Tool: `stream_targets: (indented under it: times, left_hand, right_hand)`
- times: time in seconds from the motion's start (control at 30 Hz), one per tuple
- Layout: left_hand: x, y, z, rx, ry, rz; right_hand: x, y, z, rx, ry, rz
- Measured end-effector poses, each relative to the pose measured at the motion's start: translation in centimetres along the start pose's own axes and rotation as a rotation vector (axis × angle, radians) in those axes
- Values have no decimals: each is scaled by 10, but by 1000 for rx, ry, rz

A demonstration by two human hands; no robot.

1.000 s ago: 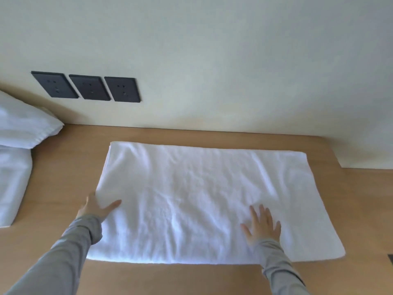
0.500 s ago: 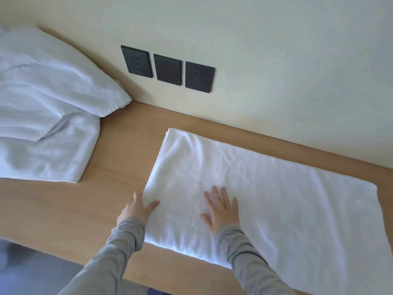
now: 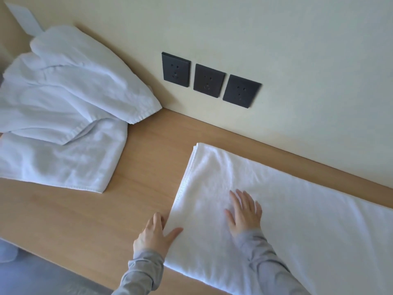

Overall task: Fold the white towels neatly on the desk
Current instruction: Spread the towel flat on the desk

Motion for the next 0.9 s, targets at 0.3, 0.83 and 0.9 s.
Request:
stream_targets:
  times: [0.3, 0.83, 0.9]
  left_hand:
    - [1, -31, -30, 138, 171, -20]
    - [1, -61, -44, 123, 197, 132]
    - [2, -61, -43, 112, 206, 133]
  right_hand:
    - [-20, -174, 71, -46, -68, 118]
    - [-21, -228, 69, -62, -351, 219]
    - [-10, -233, 74, -73, -308, 226]
Point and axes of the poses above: each hand's wrist, its own y-axis away from the middle knuckle, its own x-axis out of the palm, z = x × y, the point moved 2 cm from there along -y, towards the middle knuckle, and after that the axes turned 5 degrees about -x, right-handed, at the moved point
